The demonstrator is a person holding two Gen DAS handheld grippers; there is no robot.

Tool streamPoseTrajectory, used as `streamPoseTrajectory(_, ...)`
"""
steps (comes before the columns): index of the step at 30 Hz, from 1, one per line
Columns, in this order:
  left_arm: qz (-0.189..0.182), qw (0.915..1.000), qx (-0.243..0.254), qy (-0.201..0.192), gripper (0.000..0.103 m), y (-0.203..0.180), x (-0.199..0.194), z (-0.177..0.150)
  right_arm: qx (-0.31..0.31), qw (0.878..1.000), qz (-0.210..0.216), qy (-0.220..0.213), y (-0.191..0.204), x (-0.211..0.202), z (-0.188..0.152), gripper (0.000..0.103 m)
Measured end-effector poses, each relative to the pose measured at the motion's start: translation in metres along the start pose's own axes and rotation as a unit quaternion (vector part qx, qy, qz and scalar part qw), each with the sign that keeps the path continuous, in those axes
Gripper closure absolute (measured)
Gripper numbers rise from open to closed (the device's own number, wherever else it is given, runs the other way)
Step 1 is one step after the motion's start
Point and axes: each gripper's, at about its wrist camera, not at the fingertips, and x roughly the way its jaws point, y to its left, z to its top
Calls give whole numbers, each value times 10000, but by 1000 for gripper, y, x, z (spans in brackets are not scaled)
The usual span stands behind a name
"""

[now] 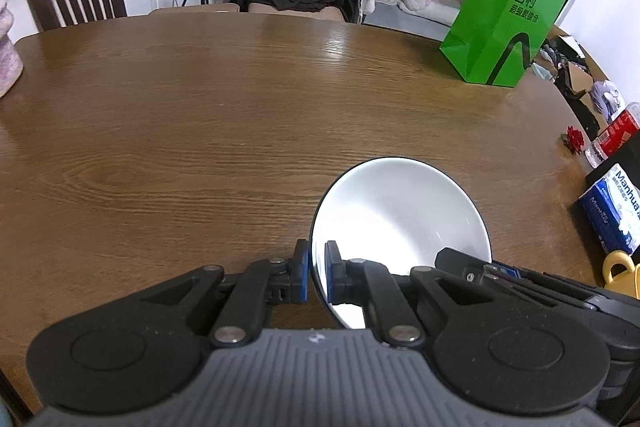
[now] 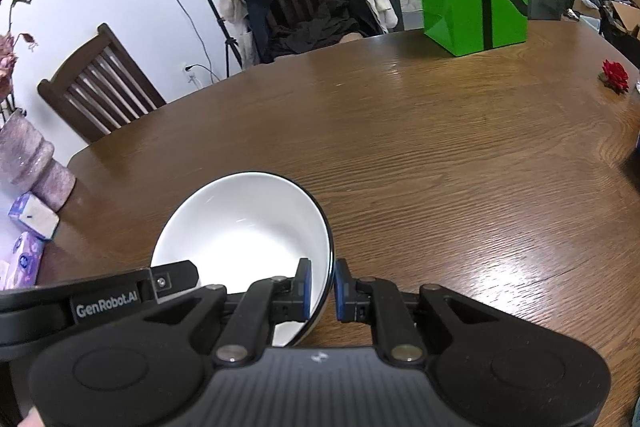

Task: Organize plates and bowls
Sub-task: 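Lift the white bowl with both grippers and carry it toward the blue bowl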

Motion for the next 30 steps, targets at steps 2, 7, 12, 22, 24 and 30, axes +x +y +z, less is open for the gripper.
streamPoseTrajectory(2, 18, 10000, -24, -8, 95, 5, -4, -2, -19, 10000, 26, 11, 6, -2, -3, 91)
streamPoseTrajectory(7, 51, 9999, -79, -42, 95, 16, -17, -6, -109, 9999, 71, 11, 20, -8, -7, 91)
streamPoseTrajectory(12, 71, 9999, -121, -82, 95, 26, -27, -10, -182, 9998, 95, -5, 32, -14, -13, 91)
streamPoseTrajectory(22, 67, 9997, -182, -152, 95, 45, -46, -20, -318, 9994, 120, -34, 53, -24, -22, 91)
streamPoseTrajectory(24, 70, 9997, -193, -163, 95, 49, -49, -21, -345, 9993, 123, -38, 58, -27, -25, 91)
streamPoseTrajectory(30, 101, 9994, -258, -225, 95, 62, -62, -26, -441, 9989, 132, -45, 74, -32, -32, 91)
